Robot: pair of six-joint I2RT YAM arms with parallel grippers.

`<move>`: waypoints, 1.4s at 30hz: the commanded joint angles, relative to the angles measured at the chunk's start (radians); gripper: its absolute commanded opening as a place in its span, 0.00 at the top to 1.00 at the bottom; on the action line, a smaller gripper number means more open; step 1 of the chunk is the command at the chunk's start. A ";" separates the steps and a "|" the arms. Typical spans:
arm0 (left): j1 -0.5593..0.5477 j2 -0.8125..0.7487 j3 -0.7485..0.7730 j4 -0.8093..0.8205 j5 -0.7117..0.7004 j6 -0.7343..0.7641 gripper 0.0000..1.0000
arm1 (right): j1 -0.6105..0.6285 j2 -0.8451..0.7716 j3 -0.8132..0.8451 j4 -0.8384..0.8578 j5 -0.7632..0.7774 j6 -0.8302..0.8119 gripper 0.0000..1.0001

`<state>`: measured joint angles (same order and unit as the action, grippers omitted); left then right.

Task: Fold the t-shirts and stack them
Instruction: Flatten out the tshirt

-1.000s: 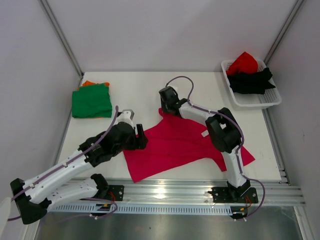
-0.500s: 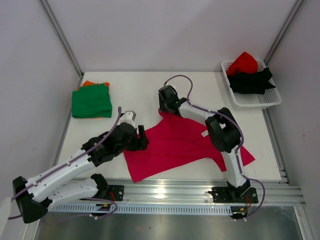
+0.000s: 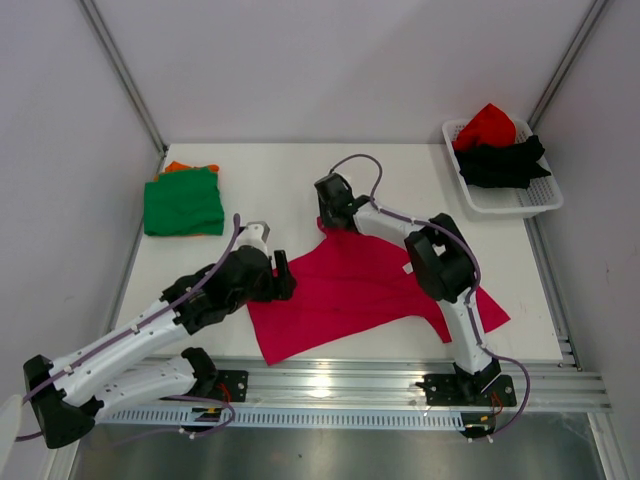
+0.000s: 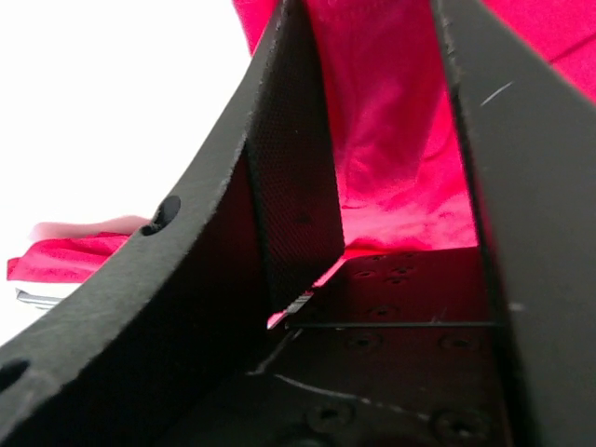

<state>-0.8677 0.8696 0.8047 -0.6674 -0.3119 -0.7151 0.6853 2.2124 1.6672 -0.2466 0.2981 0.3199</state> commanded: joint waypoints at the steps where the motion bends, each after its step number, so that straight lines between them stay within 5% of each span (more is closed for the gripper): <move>1: 0.009 -0.007 0.004 0.015 -0.013 -0.001 0.26 | 0.013 -0.006 0.023 -0.026 0.047 -0.010 0.56; 7: 0.009 0.006 0.001 0.029 0.010 -0.007 0.26 | 0.037 -0.017 0.017 -0.042 0.133 -0.050 0.56; 9: 0.009 0.005 0.002 0.029 0.007 -0.007 0.26 | 0.040 -0.013 0.019 -0.043 0.145 -0.053 0.70; 11: 0.009 0.000 -0.001 0.026 0.004 -0.007 0.26 | 0.039 -0.007 0.025 -0.045 0.154 -0.053 1.00; 20: 0.009 0.002 -0.019 0.043 0.022 -0.017 0.26 | 0.039 0.007 0.078 0.007 0.225 -0.125 1.00; 33: 0.009 0.022 -0.073 0.100 0.077 -0.044 0.27 | 0.005 -0.052 -0.027 0.553 0.423 -0.242 1.00; 42: 0.009 0.048 -0.079 0.115 0.088 -0.050 0.27 | -0.026 -0.046 0.046 0.671 0.534 -0.349 1.00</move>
<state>-0.8654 0.9131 0.7319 -0.5907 -0.2352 -0.7441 0.6727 2.2135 1.6428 0.2985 0.7265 0.0456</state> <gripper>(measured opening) 0.730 0.010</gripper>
